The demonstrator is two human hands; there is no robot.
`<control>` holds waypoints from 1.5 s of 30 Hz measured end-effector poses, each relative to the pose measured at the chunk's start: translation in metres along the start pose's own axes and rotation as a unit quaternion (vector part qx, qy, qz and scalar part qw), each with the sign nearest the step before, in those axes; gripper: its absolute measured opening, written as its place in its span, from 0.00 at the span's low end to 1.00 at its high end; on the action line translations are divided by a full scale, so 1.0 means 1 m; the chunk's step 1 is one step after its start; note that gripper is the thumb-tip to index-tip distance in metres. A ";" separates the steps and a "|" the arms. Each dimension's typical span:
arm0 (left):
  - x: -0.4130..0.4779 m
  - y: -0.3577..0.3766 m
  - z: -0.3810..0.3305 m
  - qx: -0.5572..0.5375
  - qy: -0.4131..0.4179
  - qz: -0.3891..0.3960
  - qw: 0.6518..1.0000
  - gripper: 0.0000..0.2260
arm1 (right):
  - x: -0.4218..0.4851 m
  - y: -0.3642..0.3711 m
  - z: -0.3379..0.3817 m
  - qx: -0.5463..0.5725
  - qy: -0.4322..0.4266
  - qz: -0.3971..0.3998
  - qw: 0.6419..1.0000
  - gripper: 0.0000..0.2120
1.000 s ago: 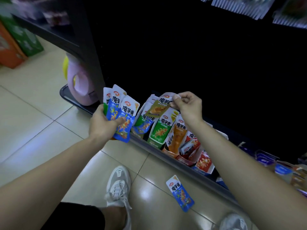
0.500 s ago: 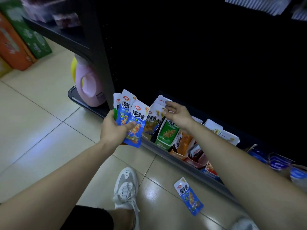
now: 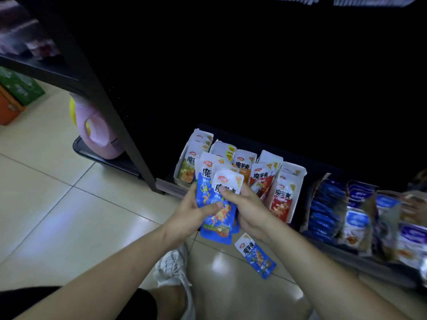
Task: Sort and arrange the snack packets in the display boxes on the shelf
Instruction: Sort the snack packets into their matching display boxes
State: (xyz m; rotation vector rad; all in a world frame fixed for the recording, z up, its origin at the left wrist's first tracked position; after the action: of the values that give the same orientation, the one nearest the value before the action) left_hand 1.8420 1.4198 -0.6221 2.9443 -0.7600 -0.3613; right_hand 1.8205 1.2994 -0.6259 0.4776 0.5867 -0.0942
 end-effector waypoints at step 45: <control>0.023 0.072 -0.003 0.129 0.052 -0.084 0.987 0.06 | -0.074 -0.218 -0.037 0.213 -0.014 -0.247 0.945 0.18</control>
State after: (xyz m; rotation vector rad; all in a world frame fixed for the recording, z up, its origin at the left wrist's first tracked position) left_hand 1.8283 1.3460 -0.6144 3.2517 -0.5863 -0.1262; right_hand 1.6923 1.1197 -0.7008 0.7384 0.6507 -0.7183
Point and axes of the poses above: each hand's wrist, its own x-axis towards the middle knuckle, its own y-axis out of the palm, z = x × y, the point moved 8 cm from there along x, towards the middle knuckle, and after that the axes turned 11 degrees about y, right-handed, at the moved point
